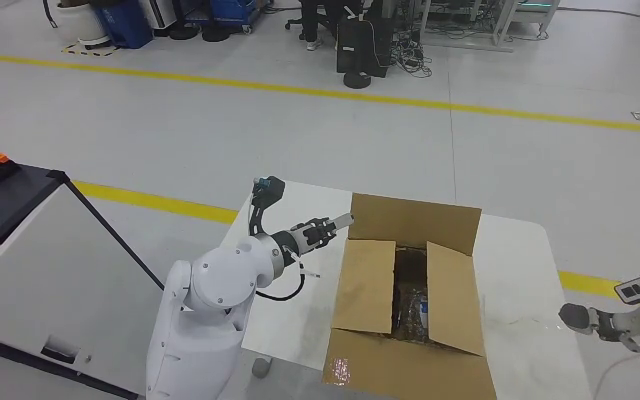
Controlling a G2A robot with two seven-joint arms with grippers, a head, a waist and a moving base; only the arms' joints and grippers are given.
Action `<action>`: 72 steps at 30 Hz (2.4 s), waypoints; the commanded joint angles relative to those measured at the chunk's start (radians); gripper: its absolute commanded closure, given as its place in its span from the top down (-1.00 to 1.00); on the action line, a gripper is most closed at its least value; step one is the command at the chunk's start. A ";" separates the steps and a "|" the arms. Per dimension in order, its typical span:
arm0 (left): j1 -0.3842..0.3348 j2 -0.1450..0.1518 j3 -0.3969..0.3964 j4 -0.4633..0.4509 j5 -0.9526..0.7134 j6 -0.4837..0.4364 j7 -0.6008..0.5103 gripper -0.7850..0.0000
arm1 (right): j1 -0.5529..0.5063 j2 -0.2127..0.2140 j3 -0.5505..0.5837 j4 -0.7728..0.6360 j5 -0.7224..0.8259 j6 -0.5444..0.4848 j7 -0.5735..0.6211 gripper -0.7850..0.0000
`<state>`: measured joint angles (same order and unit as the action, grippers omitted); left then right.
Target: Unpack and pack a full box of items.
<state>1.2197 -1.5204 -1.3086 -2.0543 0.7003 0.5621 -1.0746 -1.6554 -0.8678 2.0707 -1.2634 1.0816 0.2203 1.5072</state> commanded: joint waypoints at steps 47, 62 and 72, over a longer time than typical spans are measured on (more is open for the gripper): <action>0.261 0.321 0.081 -0.093 -0.947 0.211 0.027 1.00 | 0.000 0.000 0.000 0.000 0.000 0.000 0.000 1.00; 0.033 0.329 0.136 0.075 -1.296 0.264 0.240 1.00 | 0.000 0.000 0.000 0.000 0.000 0.000 0.000 1.00; -0.060 0.293 0.250 0.219 -1.341 0.186 0.512 1.00 | 0.000 0.000 0.000 0.000 0.000 0.000 0.000 1.00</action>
<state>1.1677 -1.2232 -1.0730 -1.8472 -0.6446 0.7485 -0.6104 -1.6554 -0.8678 2.0707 -1.2634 1.0816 0.2203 1.5072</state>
